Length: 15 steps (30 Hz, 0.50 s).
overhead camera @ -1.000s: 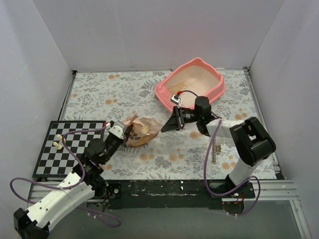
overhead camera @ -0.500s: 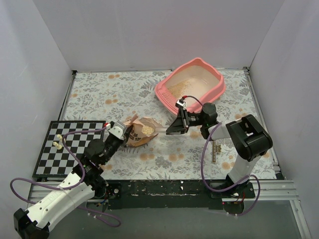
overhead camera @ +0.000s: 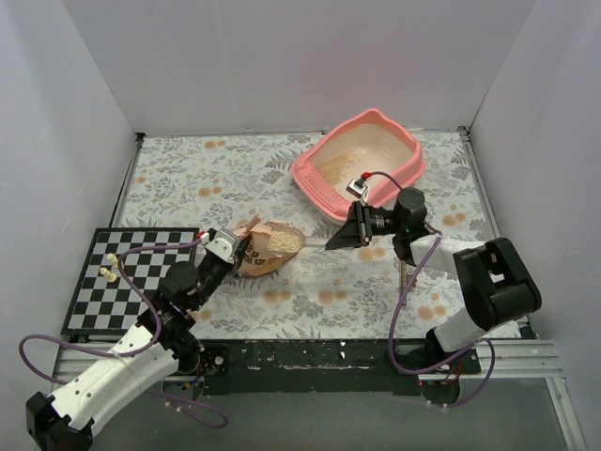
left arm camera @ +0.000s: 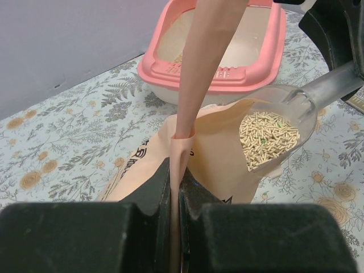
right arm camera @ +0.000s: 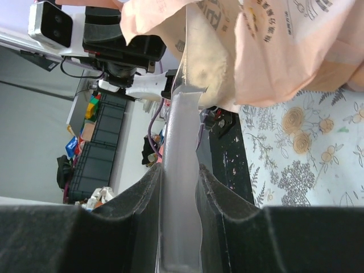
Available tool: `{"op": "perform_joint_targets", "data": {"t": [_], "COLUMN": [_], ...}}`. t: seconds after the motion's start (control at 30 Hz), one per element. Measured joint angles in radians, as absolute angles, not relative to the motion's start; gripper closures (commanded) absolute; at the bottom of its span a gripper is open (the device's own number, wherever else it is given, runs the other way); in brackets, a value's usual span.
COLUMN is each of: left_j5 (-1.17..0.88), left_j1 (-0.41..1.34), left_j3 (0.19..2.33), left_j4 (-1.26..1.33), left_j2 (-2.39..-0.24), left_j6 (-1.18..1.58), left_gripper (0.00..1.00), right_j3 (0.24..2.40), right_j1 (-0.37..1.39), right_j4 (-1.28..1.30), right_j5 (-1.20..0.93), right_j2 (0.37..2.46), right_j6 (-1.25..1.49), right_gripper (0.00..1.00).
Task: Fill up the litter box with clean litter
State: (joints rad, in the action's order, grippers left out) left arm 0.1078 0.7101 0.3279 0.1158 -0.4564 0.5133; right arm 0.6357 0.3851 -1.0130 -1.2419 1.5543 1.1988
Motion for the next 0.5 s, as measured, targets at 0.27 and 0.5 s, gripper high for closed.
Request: {"op": "perform_joint_targets", "data": {"t": [0.27,0.5], "left_j5": [0.107,0.108], "left_j1": [0.710,0.710], "left_j3": [0.327,0.327], "left_j4": [0.116,0.116], "left_j2": [-0.456,-0.456], "left_j6": [0.513,0.513], "left_gripper": [1.00,1.00], "right_j3": [0.591,0.591], "right_j1": [0.344,0.308], "right_j4": [-0.879,-0.733], "right_j5": [-1.240,-1.238], "right_j2": [1.504,1.420], "right_j6": [1.112,1.034], "right_gripper": [0.99,0.99]}}
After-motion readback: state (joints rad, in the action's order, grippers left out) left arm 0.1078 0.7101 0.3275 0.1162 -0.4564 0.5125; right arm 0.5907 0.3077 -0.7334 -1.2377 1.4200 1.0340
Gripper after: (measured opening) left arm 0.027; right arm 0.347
